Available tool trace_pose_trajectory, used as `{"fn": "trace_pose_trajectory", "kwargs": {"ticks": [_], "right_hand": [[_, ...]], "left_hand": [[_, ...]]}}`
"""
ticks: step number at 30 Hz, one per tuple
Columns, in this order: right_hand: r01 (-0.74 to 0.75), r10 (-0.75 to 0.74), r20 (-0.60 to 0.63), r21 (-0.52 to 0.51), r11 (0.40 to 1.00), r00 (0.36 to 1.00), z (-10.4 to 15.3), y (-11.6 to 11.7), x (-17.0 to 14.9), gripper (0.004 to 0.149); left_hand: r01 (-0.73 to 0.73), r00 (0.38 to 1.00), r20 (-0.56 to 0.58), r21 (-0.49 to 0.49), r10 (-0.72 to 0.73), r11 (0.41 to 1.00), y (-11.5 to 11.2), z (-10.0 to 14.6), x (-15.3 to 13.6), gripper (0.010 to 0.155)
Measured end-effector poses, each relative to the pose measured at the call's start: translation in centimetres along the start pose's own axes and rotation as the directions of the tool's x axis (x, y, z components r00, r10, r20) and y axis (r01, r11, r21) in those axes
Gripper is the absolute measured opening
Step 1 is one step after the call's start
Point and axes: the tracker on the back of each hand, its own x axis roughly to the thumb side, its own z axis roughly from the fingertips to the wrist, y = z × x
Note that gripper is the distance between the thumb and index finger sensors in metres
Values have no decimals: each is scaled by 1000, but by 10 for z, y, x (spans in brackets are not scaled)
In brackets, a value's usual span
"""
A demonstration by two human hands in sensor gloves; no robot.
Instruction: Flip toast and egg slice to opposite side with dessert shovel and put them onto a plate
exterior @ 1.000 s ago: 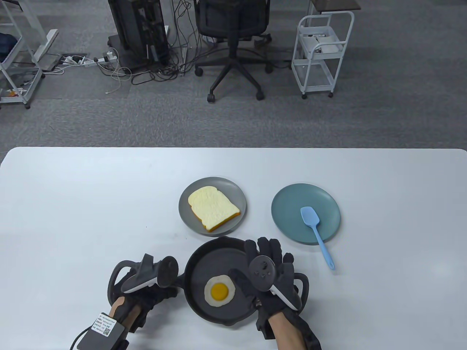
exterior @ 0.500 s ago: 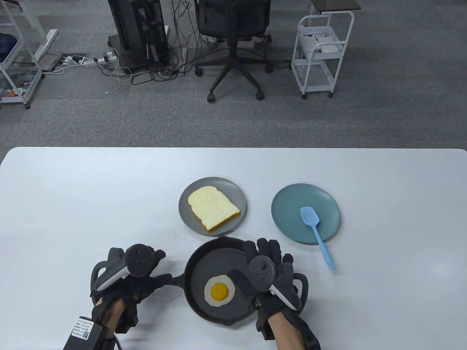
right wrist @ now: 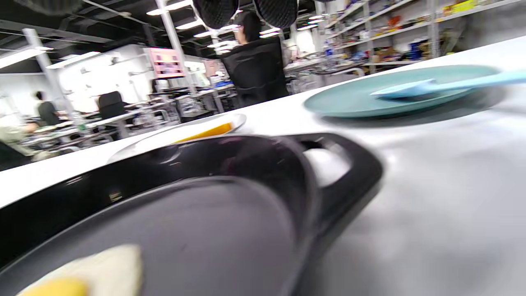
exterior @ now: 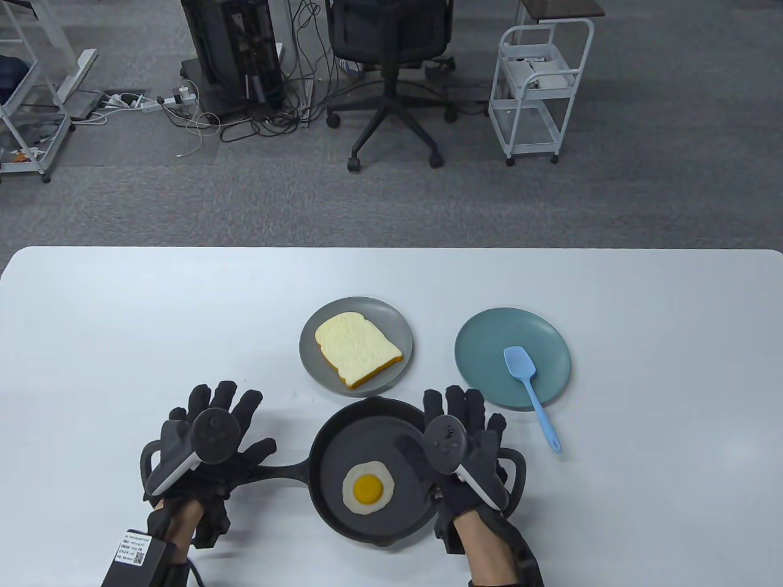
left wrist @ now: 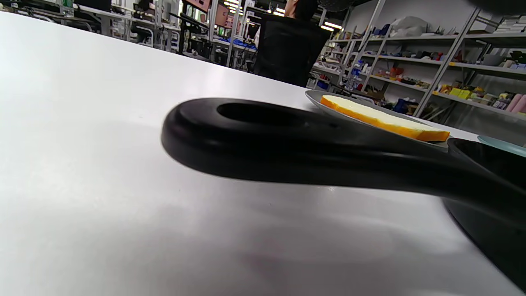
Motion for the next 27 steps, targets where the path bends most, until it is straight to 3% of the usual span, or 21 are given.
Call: {"fn": "trace_pose_trajectory", "kwargs": {"ticks": [6, 12, 16, 21, 27], "right_hand": [[-124, 125, -272, 20, 992, 954, -30, -12, -63, 87], [-278, 311, -409, 139, 950, 858, -50, 4, -112, 91], [-273, 306, -457, 138, 952, 835, -59, 10, -118, 88], [-387, 409, -515, 156, 909, 753, -70, 13, -116, 80], [-458, 483, -512, 184, 870, 710, -75, 14, -115, 69]], "left_hand": [[11, 1000, 11, -10, -11, 1000, -2, -1, 3, 88], [15, 1000, 16, -16, -14, 1000, -3, -2, 4, 88], [28, 1000, 14, -36, -28, 999, -5, -2, 5, 88], [29, 999, 14, -35, -29, 999, -5, -2, 6, 89], [30, 999, 14, -41, -30, 999, -6, -3, 6, 89]]}}
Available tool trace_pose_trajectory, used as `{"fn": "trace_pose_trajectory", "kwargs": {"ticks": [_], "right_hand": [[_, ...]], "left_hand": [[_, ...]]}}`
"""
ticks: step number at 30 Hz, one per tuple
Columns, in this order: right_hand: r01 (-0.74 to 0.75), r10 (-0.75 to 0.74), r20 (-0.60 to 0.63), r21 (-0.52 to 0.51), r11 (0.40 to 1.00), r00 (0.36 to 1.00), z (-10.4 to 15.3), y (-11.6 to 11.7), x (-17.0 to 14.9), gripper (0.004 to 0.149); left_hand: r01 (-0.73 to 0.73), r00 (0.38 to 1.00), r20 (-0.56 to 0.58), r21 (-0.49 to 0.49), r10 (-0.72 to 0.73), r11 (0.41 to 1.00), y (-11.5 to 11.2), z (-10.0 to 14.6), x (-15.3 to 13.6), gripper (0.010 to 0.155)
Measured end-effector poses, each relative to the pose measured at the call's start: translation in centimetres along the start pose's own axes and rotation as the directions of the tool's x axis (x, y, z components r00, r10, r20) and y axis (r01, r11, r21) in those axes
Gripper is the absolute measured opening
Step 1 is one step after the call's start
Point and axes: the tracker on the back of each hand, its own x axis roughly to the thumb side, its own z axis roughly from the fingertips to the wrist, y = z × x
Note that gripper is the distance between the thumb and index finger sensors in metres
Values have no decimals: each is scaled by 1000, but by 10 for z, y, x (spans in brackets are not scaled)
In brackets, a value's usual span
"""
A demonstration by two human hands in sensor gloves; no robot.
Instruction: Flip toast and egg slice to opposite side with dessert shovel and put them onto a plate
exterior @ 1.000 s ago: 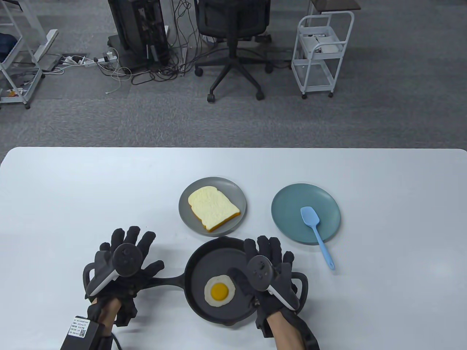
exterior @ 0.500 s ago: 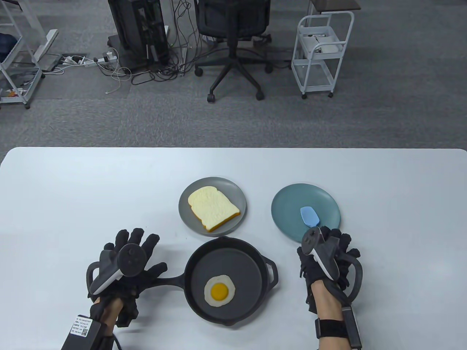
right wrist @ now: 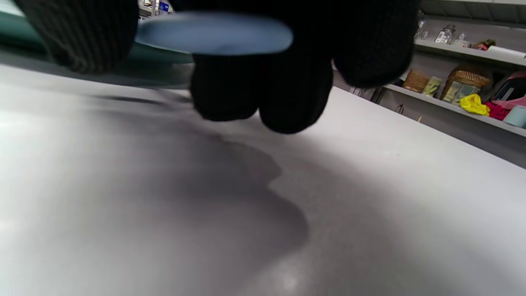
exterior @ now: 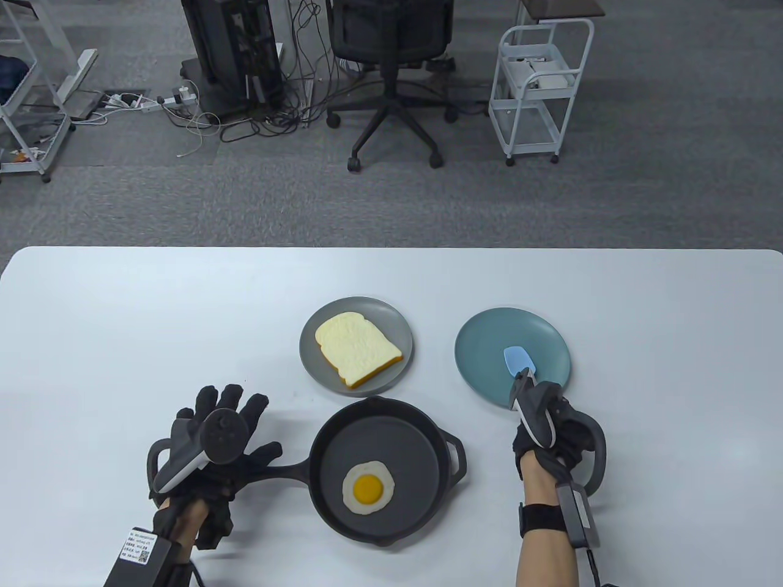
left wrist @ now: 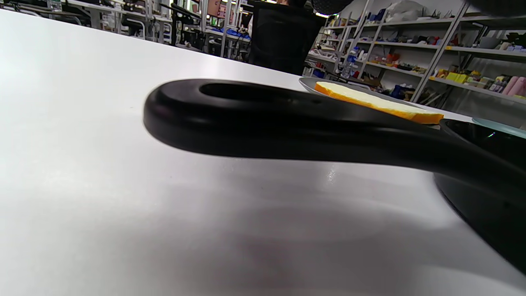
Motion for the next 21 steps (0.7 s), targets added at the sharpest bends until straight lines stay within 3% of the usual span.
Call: {"fn": "trace_pose_trajectory", "kwargs": {"ticks": [6, 12, 21], "right_hand": [[73, -75, 62, 42, 996, 995, 2, -2, -6, 56], [205, -208, 95, 41, 978, 974, 8, -17, -28, 54], [372, -323, 327, -99, 923, 888, 60, -56, -40, 54]], "left_hand": [[10, 1000, 2, -8, -10, 1000, -1, -1, 1, 90], [4, 1000, 12, -3, -4, 1000, -1, -1, 2, 90], [16, 999, 35, 14, -17, 1000, -2, -2, 8, 90]]}}
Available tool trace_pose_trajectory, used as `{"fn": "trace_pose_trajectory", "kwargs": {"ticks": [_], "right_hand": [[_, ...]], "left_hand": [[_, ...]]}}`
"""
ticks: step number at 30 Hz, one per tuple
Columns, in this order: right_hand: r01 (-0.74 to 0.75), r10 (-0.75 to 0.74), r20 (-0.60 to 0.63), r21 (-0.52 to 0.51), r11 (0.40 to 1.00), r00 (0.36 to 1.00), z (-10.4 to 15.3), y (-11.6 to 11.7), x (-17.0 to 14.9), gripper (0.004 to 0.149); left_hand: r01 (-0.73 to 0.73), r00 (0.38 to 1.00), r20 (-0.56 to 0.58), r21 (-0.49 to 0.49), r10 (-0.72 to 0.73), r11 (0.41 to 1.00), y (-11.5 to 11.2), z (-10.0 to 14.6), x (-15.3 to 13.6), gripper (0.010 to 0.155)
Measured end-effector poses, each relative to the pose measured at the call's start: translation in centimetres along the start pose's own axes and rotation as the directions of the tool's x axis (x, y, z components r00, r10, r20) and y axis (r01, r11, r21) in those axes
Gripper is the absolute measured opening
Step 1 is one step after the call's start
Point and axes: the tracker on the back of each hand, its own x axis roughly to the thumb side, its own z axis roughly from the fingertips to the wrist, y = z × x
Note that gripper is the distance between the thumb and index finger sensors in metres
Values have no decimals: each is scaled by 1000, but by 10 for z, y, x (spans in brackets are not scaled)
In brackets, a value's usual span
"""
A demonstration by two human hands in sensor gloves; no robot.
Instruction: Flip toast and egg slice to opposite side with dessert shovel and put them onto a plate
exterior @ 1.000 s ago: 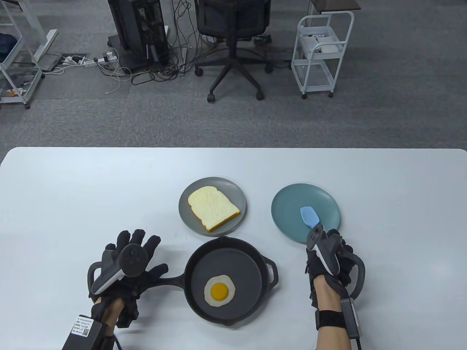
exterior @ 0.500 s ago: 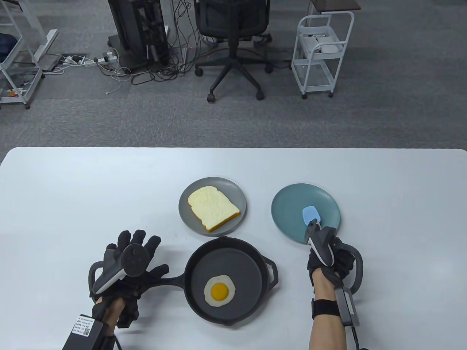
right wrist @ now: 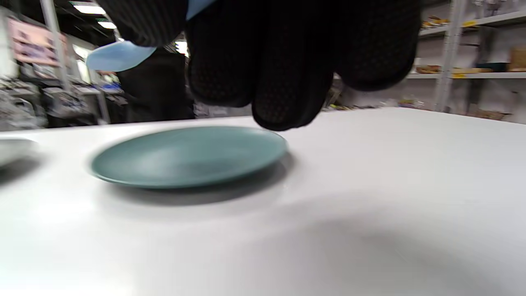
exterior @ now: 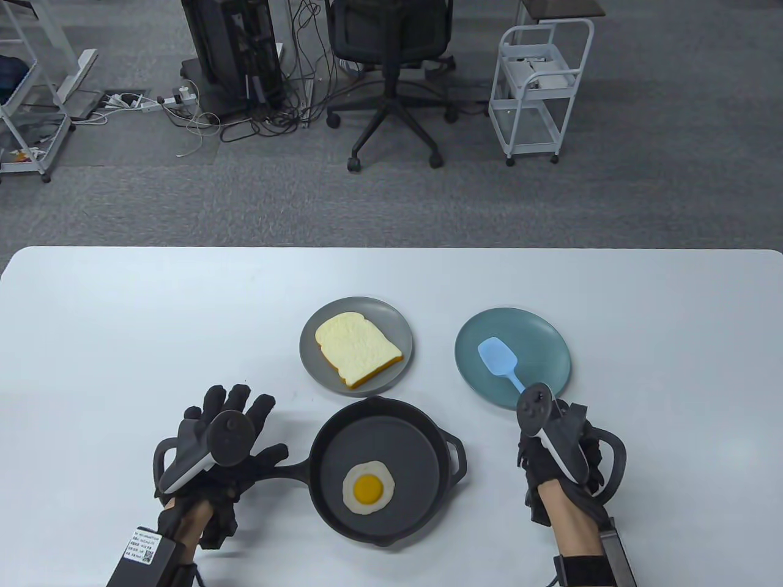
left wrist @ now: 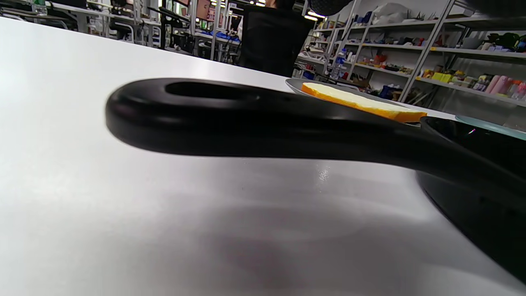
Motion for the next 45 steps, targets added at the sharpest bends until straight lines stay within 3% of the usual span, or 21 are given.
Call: {"fn": "trace_pose_trajectory", "kwargs": {"ticks": [6, 11, 23, 33, 38, 43, 45], "right_hand": [[141, -119, 216, -89, 986, 969, 45, -21, 29, 51], [219, -174, 303, -121, 968, 937, 64, -8, 38, 51], [264, -234, 312, -58, 963, 921, 67, 20, 20, 52], [224, -204, 333, -22, 974, 921, 69, 28, 24, 52], [244, -222, 348, -20, 970, 911, 69, 29, 23, 52], [227, -211, 360, -4, 974, 909, 69, 29, 24, 52], [229, -214, 361, 2, 973, 908, 68, 30, 24, 52]], "left_hand": [[6, 1000, -22, -5, -6, 1000, 2, 1, -3, 90], [8, 1000, -27, -18, -8, 1000, 3, 2, -4, 91], [20, 1000, 10, -65, -19, 998, 2, 4, 5, 92], [171, 978, 166, -267, -129, 949, -20, 0, 40, 91], [233, 966, 174, -262, -192, 937, -28, -3, 48, 81], [349, 935, 128, -150, -332, 925, -35, -9, 55, 53], [322, 941, 150, -126, -302, 938, -36, -7, 55, 47]]}}
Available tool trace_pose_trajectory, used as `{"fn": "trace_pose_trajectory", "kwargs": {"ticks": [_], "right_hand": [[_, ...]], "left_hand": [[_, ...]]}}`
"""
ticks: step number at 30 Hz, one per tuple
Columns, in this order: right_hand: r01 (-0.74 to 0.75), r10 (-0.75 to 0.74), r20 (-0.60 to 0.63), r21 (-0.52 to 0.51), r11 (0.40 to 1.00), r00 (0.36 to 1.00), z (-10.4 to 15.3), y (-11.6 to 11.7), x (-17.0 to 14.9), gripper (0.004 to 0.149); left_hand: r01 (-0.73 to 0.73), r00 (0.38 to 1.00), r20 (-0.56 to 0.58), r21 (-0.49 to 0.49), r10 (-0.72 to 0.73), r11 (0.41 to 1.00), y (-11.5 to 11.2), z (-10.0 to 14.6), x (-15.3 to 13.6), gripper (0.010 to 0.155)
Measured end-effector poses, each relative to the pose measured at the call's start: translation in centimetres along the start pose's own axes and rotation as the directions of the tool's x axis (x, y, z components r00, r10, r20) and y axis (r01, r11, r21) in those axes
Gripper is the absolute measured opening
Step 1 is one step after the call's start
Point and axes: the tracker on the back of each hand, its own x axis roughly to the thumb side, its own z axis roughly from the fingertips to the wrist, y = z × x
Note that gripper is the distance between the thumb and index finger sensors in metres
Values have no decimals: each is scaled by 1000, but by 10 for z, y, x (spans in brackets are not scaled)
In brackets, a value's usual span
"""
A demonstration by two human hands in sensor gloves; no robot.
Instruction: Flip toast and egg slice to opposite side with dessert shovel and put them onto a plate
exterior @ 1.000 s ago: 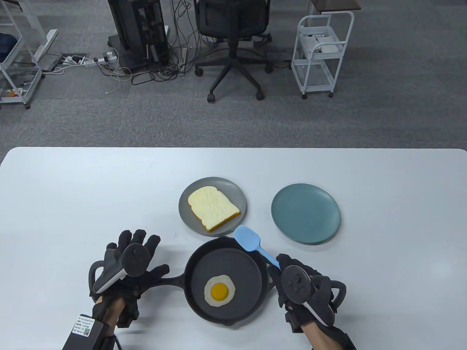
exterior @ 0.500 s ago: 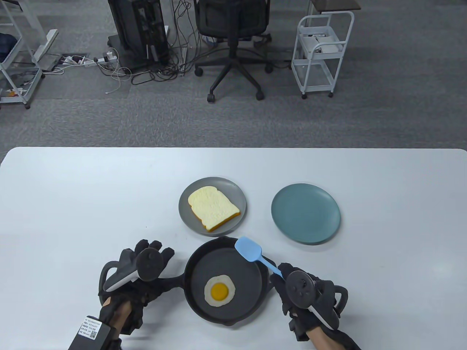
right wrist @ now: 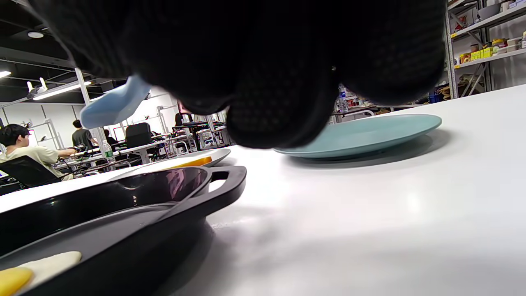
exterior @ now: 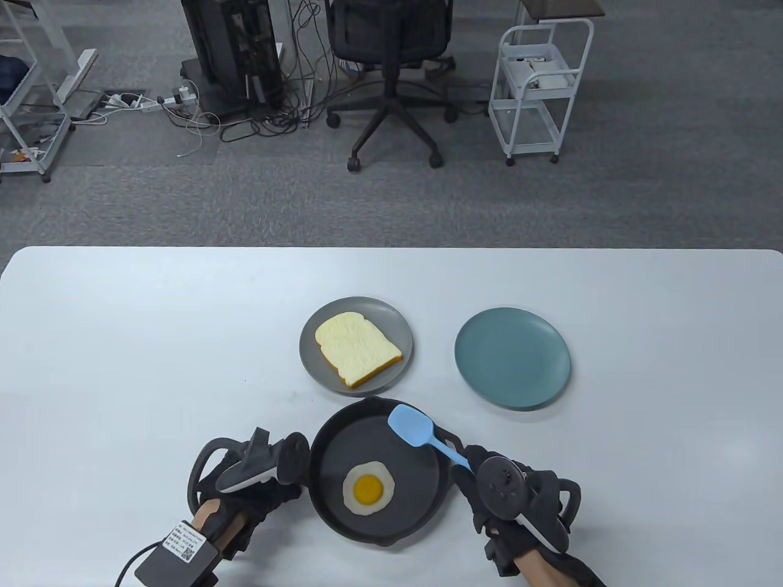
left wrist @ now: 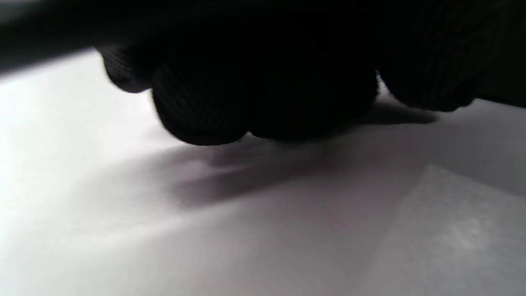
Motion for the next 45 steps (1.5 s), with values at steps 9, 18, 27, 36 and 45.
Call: {"fn": "trace_pose_trajectory", "kwargs": {"ticks": [9, 18, 27, 36, 45], "right_hand": [[-25, 25, -4, 94, 995, 1000, -2, 10, -1, 51], [-73, 69, 25, 239, 968, 997, 4, -3, 8, 51], [-193, 171, 116, 211, 958, 978, 13, -2, 25, 49], [60, -84, 77, 278, 959, 993, 6, 21, 16, 50], [426, -378, -208, 294, 856, 902, 2, 35, 4, 51]], "left_hand": [[-246, 967, 87, 78, 239, 966, -8, 21, -20, 43], [-124, 992, 5, 263, 127, 957, 18, 39, -23, 44], [-112, 990, -44, 298, 131, 948, 29, 56, -13, 43], [-217, 972, -34, 263, 234, 940, 24, 55, -14, 46], [-193, 974, -54, 307, 220, 932, 23, 57, -11, 47]]}}
